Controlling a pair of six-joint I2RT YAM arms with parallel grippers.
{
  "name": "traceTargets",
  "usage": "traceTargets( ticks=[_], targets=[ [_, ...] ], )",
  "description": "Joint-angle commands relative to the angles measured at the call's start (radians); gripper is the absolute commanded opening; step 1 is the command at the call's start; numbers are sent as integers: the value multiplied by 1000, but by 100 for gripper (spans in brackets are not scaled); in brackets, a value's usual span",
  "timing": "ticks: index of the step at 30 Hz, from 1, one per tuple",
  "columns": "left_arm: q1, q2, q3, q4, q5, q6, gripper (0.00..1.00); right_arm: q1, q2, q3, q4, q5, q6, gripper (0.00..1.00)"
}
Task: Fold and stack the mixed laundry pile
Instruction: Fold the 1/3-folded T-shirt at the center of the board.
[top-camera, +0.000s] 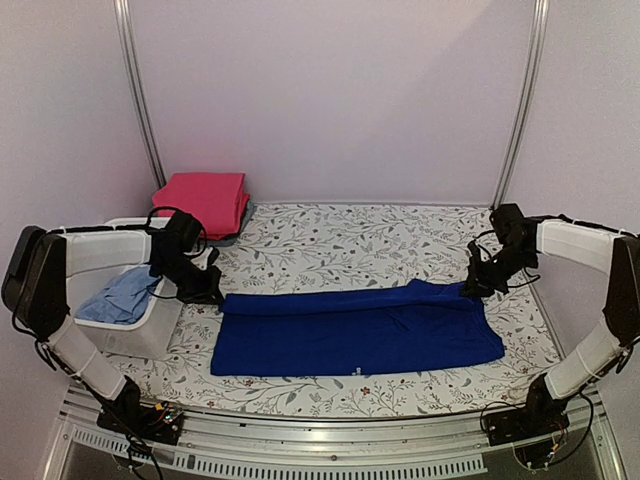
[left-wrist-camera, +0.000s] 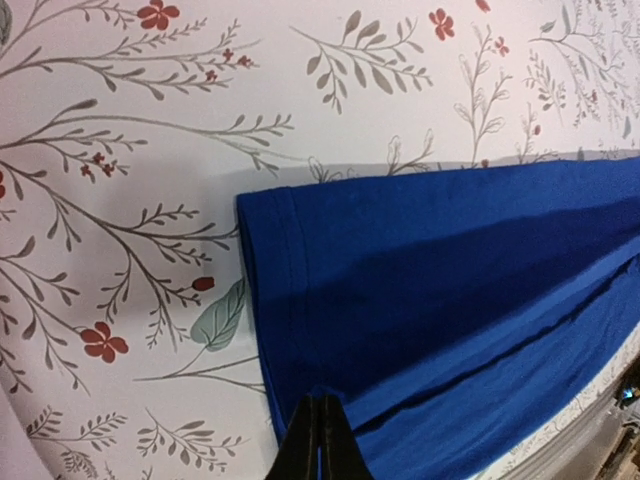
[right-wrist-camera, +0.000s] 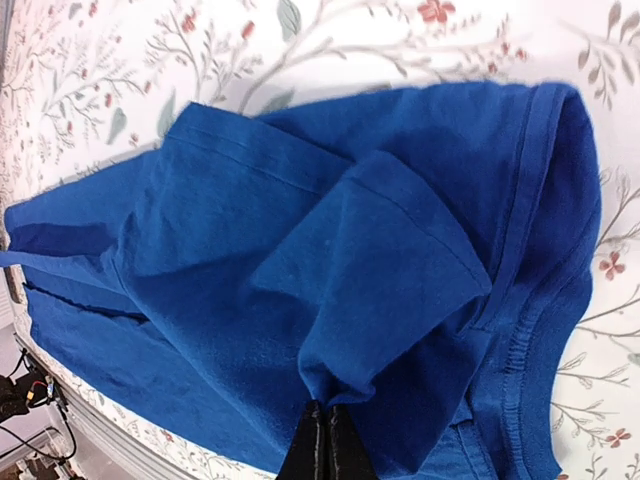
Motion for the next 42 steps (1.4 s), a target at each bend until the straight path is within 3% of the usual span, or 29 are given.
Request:
traceTargets(
  ticks=[1,7,11,12,14,15,17,20,29,42],
  targets=[
    [-1,59,-41,20,-21,12,0,-4,24,-113,38,-42,7,0],
    [1,100,-32,28,-46,20,0,2,48,-168,63,-57,6,0],
    [1,74,8,18,-34,40,20,3,56,-131,16,-82,-20,2],
    [0,62,22,16,-25,47,31,2,63,-114,-9,-85,-27,8],
    [-3,30,55,19,7,64,49,3,63,-67,-64,-88,-49,33],
    [-5,8,71,19,16,71,54,2,50,-37,-89,-81,-52,38],
    [-9,-17,104,27,39,80,60,-3,13,18,-112,-37,-53,45],
    [-24,-35,145,57,91,89,67,-24,-3,84,-98,3,-57,47],
    [-133,86,262,127,145,80,69,-17,193,213,70,-170,-92,46],
    [-146,103,283,136,120,61,70,5,424,282,37,-57,-205,58]
  ],
)
